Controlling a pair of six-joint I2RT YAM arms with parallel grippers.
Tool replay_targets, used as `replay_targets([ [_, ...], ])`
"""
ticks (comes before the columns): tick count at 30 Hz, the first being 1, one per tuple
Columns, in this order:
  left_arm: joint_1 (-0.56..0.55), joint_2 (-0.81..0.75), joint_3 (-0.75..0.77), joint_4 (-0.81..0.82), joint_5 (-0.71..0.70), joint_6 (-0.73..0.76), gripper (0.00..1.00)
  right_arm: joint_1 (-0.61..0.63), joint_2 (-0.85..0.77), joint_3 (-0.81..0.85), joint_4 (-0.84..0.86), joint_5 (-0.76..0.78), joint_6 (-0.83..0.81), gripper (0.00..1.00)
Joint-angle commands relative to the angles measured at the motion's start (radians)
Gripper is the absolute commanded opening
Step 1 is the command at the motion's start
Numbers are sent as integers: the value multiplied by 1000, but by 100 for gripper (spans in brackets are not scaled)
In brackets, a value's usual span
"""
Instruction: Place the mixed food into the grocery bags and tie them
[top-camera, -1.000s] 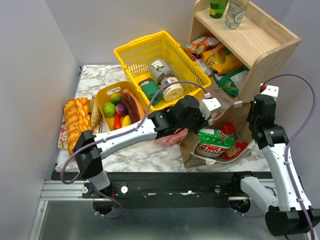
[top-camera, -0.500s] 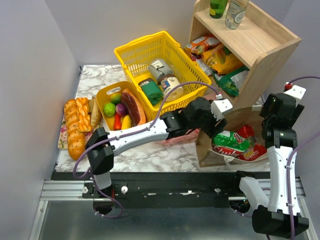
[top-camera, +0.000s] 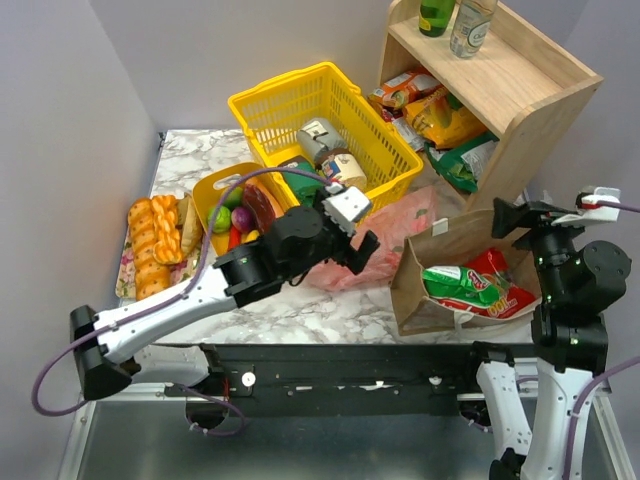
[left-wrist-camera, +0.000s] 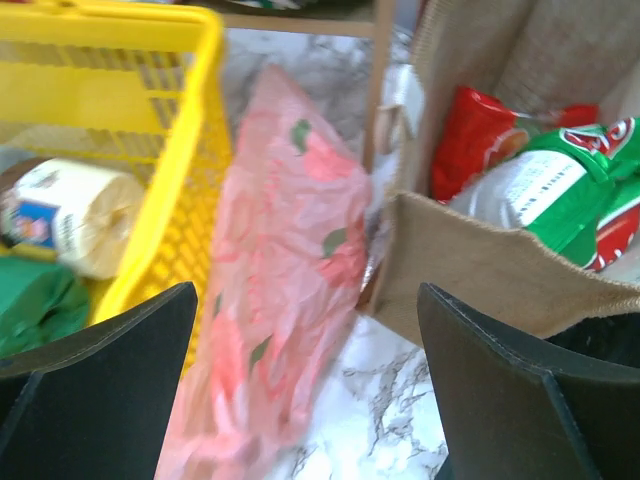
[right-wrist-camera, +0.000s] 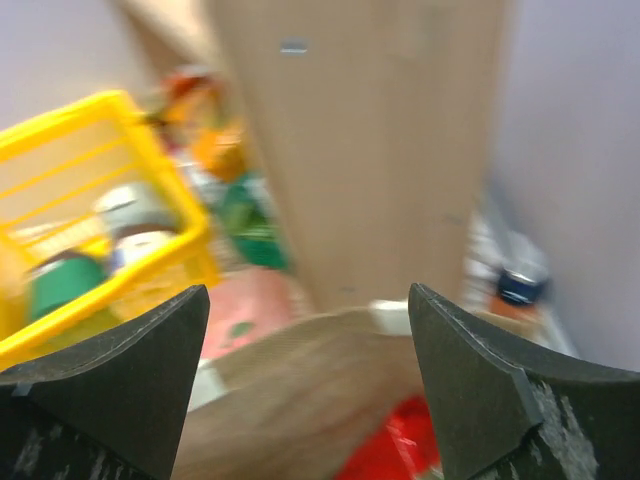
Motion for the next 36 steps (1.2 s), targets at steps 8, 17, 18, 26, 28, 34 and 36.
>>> replay_targets([
  [8, 242, -275, -184, -224, -27, -329, 99, 24, -20, -168, 95, -484, 131, 83],
  [17, 256, -289, -256, -236, 94, -420, 99, 482, 100, -134, 100, -93, 126, 81],
  [18, 257, -290, -260, -228, 108, -428, 99, 515, 118, -138, 114, -72, 133, 81],
  [26, 258, -278, -319, -175, 94, -469, 98, 806, 287, -146, 175, 154, 152, 80],
  [28, 256, -255, -316, -170, 91, -451, 95, 836, 320, -142, 197, 173, 156, 80],
  [34, 256, -212, -313, -116, 115, -434, 87, 879, 386, -108, 197, 205, 148, 79],
  [36, 256, -202, -313, -101, 125, -434, 87, 879, 393, -103, 189, 212, 146, 79],
])
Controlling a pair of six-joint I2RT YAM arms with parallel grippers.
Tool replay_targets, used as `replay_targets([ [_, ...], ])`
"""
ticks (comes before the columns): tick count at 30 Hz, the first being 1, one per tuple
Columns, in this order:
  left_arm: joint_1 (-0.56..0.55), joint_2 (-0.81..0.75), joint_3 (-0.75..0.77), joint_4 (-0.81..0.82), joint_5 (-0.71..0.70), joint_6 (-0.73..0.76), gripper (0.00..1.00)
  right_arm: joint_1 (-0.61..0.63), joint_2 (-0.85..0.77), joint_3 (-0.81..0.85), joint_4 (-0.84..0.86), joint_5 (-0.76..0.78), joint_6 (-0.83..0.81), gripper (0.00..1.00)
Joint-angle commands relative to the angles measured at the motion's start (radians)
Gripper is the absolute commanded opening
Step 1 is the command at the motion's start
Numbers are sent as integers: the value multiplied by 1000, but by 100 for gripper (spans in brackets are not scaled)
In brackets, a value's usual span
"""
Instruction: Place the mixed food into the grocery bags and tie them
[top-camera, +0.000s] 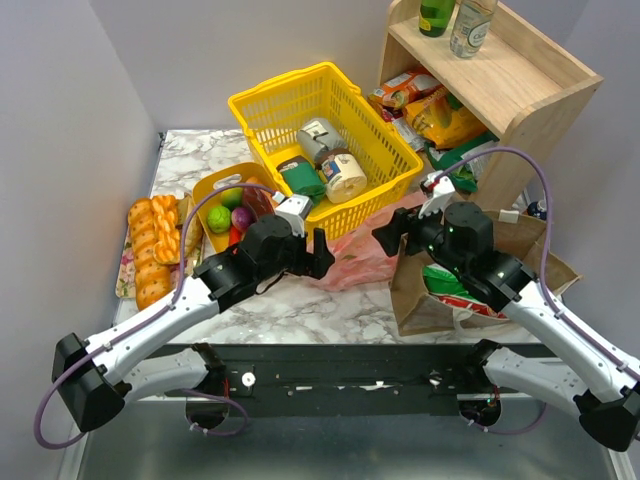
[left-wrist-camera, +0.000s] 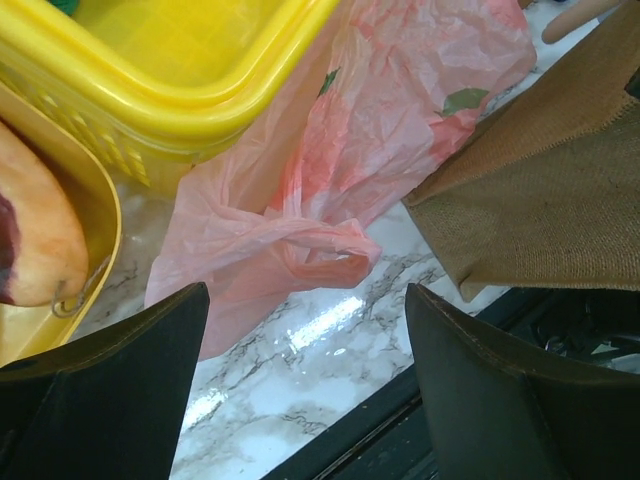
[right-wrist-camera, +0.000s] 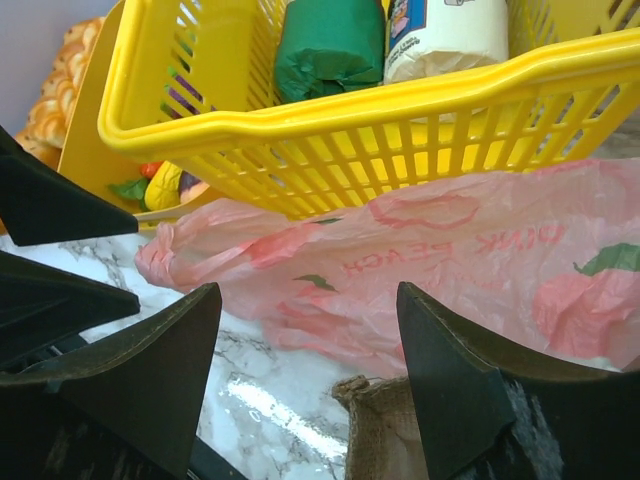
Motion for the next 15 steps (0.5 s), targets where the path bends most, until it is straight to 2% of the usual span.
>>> replay_targets([
  [1, 3, 36, 0, 84, 36, 10, 87, 12, 8, 39, -1, 70, 6, 79],
  [5, 3, 82, 0, 119, 50, 15, 82, 14, 15, 63, -10, 73, 0, 79],
  [8, 11, 114, -4, 155, 44, 18, 63, 17, 31, 109, -22, 50, -18, 79],
  [9, 17, 119, -3, 162, 41, 6, 44, 20, 36, 123, -32, 47, -32, 79],
  [11, 35, 119, -6, 188, 27, -3, 23, 35, 54, 149, -45, 51, -43, 78],
  [12, 41, 112, -9, 198, 24, -11, 6, 41, 62, 171, -52, 56, -47, 77],
  [13, 52, 102, -12, 217, 15, -9, 0, 46, 70, 176, -55, 58, -49, 75],
  [15, 57, 53, -30, 233, 15, 4, 0, 64, 99, 188, -56, 56, -46, 73],
])
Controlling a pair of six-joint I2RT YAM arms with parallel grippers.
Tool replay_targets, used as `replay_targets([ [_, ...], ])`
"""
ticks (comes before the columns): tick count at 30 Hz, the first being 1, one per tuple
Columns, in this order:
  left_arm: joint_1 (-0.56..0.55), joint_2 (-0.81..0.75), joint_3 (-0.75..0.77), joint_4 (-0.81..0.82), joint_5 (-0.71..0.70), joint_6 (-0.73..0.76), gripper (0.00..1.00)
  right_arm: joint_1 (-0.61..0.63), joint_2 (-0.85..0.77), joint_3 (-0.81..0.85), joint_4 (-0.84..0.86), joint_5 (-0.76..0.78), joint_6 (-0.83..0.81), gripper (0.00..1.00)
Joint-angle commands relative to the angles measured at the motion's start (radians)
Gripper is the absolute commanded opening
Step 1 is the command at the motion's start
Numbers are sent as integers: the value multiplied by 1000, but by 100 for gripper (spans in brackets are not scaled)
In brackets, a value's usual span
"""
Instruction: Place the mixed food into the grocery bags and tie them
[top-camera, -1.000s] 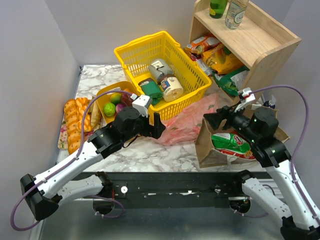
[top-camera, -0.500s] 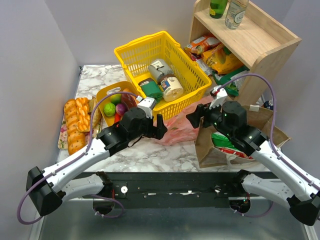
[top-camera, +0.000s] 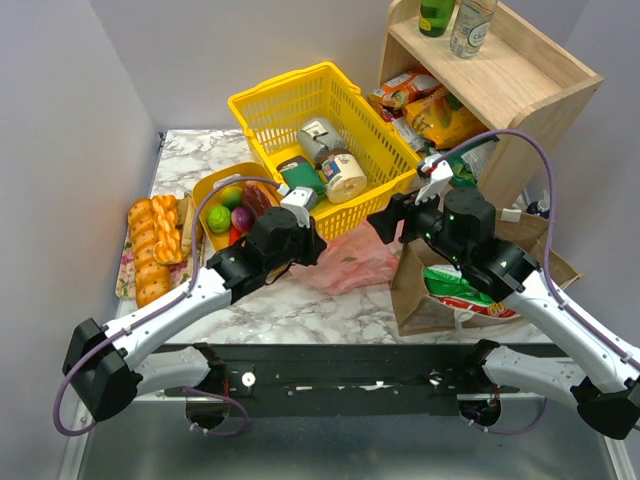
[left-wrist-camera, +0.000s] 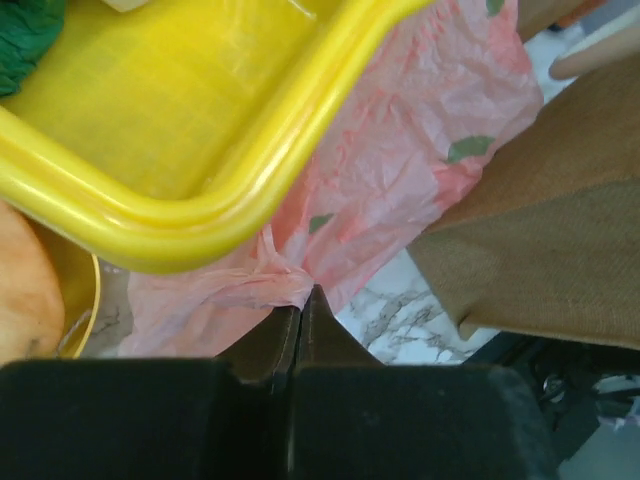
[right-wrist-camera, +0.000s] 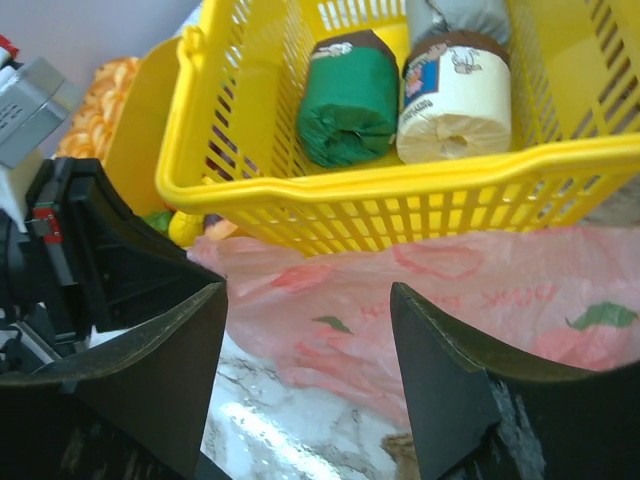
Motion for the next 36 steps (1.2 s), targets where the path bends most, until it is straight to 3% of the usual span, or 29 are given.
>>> replay_targets([
  [1, 22, -83, -30, 93, -10, 37, 0, 37, 47, 49, -29, 20, -17, 70],
  [5, 35, -183, -57, 54, 101, 126, 0, 96, 119, 74, -30, 34, -14, 62],
  [12, 36, -310, -88, -77, 287, 301, 0, 172, 259, 121, 14, -38, 13, 58],
  [20, 38, -470, -114, -180, 327, 431, 0, 230, 368, 151, 43, -128, 12, 56],
  [30, 38, -478, -143, -218, 409, 510, 0, 302, 492, 174, 62, -199, 14, 56],
  [36, 38, -508, -156, -210, 389, 517, 0, 303, 535, 139, 53, -247, 26, 55],
])
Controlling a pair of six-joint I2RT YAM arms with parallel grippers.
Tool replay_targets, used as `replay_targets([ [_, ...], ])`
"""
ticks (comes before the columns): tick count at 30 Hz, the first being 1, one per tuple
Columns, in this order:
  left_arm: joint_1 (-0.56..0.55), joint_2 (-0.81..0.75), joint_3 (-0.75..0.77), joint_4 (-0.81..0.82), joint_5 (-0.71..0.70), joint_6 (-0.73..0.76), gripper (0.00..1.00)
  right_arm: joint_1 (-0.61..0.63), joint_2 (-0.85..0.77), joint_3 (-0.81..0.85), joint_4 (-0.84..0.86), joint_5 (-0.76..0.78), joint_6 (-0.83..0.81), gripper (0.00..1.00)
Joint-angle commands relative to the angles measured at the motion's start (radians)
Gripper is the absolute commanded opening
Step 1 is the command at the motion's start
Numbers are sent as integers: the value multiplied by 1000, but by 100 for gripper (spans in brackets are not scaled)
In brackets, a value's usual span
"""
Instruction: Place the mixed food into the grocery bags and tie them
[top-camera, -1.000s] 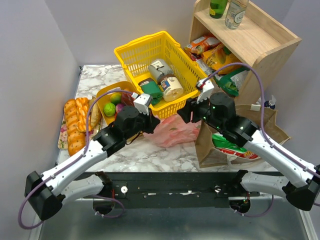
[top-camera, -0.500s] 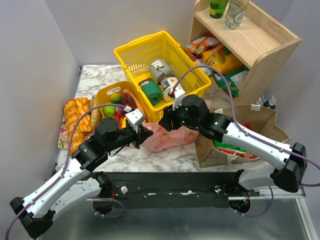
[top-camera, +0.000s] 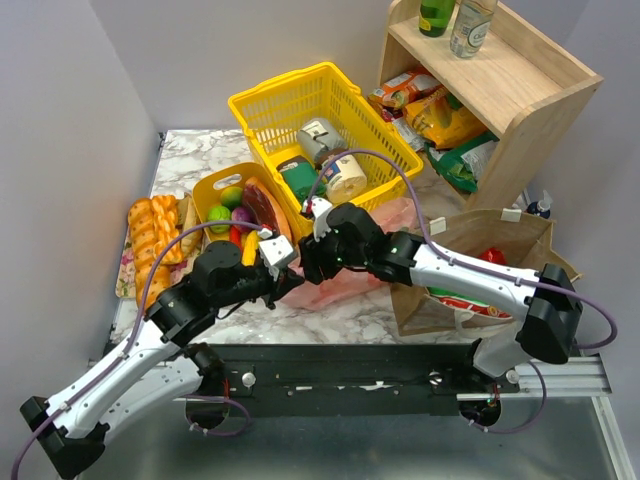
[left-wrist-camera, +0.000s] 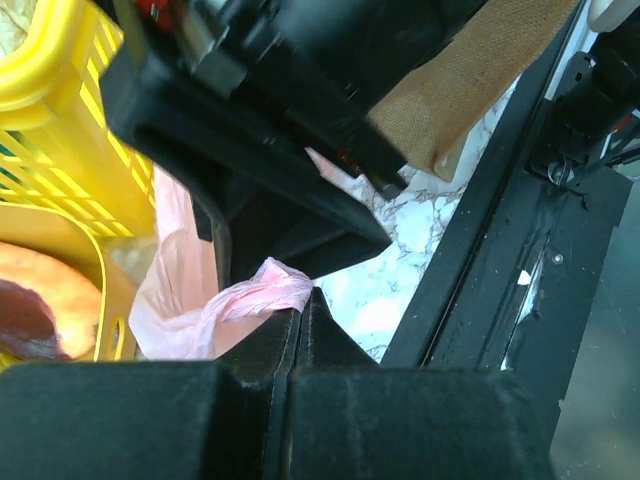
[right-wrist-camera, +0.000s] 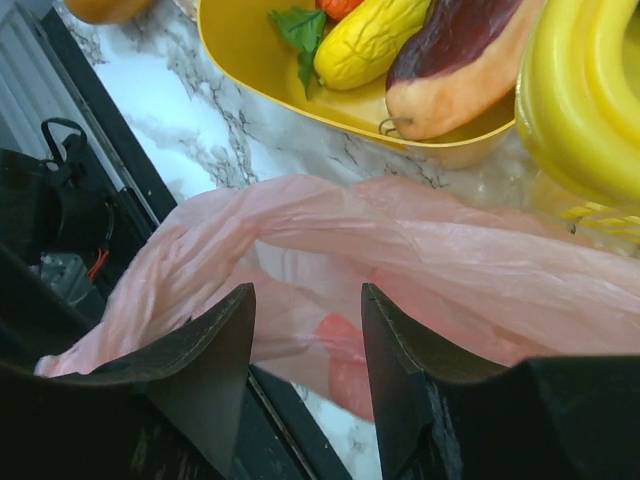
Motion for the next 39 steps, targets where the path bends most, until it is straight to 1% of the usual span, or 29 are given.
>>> replay_targets([
  [1, 6, -34, -12, -2, 34, 26, 0, 7, 17, -23, 13, -39, 14, 55],
  [4, 6, -49, -13, 4, 36, 29, 0, 7, 36, -49, -22, 28, 20, 55],
  [5, 6, -57, -15, 4, 31, 29, 0, 6, 55, -49, -42, 71, 28, 55],
  [7, 5, -68, -16, 5, 15, 29, 0, 6, 70, -51, -100, 107, 54, 55],
  [8, 6, -78, -19, 5, -8, 27, 0, 6, 75, -56, -115, 154, 71, 55],
  [10, 6, -92, -21, 8, -39, 29, 0, 7, 70, -86, -146, 188, 106, 57],
  [11, 6, -109, -24, 8, -95, 29, 0, 7, 63, -94, -158, 219, 117, 58],
  [15, 6, -143, -33, 11, -214, 29, 0, 7, 32, -146, -224, 266, 182, 61],
  [17, 6, -164, -35, 16, -219, 27, 0, 7, 14, -187, -228, 280, 201, 63],
  [21, 6, -203, -45, 24, -245, 29, 0, 6, -5, -246, -240, 305, 282, 64],
  [25, 6, -213, -50, 21, -249, 27, 0, 7, -69, -312, -225, 343, 328, 68],
  [28, 6, -213, -47, 19, -268, 27, 0, 6, -71, -338, -224, 391, 350, 76],
  [29, 6, -218, -49, 19, -271, 26, 0, 6, -66, -341, -228, 407, 354, 81],
  [30, 6, -221, -50, 18, -268, 26, 0, 6, -56, -341, -237, 436, 364, 84],
  [31, 6, -223, -50, 19, -259, 26, 0, 6, -52, -338, -240, 444, 367, 86],
  [32, 5, -229, -56, 24, -236, 24, 0, 6, -51, -332, -240, 447, 368, 91],
  [34, 6, -224, -56, 27, -210, 23, 0, 6, -54, -323, -238, 455, 370, 94],
  [35, 6, -218, -53, 27, -199, 23, 0, 4, -54, -312, -238, 464, 370, 98],
  [36, 5, -215, -52, 28, -187, 23, 0, 4, -54, -309, -243, 505, 368, 100],
  [38, 6, -195, -47, 34, -170, 26, 0, -11, -56, -309, -241, 532, 373, 100],
  [39, 6, -186, -47, 36, -145, 27, 0, -40, -54, -312, -228, 535, 370, 100],
])
